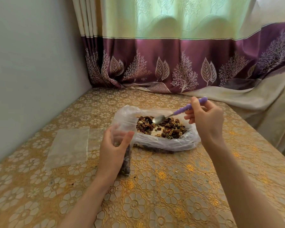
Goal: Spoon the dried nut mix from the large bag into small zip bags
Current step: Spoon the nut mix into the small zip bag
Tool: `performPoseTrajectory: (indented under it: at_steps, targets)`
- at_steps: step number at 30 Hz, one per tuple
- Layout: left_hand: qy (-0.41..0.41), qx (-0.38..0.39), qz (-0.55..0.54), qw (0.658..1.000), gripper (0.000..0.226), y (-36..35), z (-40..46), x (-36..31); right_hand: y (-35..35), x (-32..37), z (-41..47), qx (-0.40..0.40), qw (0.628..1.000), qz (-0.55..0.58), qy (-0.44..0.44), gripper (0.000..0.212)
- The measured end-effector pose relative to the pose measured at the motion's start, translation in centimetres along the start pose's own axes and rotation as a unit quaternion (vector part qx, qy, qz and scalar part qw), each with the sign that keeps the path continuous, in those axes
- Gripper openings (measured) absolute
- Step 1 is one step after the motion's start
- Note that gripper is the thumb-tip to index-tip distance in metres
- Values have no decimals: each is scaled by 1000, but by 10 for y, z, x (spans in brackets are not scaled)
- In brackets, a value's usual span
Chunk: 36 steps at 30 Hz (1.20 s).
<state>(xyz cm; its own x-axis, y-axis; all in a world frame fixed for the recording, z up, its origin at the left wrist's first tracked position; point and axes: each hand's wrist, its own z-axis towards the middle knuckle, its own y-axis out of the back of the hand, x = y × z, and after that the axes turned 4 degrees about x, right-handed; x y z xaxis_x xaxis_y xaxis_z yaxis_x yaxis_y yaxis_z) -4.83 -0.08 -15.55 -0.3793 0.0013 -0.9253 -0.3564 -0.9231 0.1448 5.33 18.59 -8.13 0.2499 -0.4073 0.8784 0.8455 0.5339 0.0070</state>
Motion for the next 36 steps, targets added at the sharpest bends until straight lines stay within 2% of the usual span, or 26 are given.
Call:
performPoseTrajectory:
  at_steps: [3, 9, 16, 21, 26, 36]
  targets:
    - [1, 0, -2, 1000, 62, 0, 0, -1, 3, -14, 3, -24, 996, -81, 9, 25]
    - [3, 0, -3, 1000, 57, 0, 0, -2, -1, -25, 1, -10, 993, -114, 18, 30]
    - [13, 2, -5, 1000, 59, 0, -2, -3, -8, -36, -4, 83, 983, -15, -162, 38]
    - [13, 4, -2, 1000, 55, 0, -1, -3, -12, -35, -9, 120, 969, 37, -215, 43]
    - [12, 2, -1, 1000, 56, 0, -1, -2, -11, -35, -6, 112, 962, 38, -244, 33]
    - [8, 2, 0, 1000, 60, 1, -1, -2, -2, -17, -2, 48, 963, 94, -249, 30]
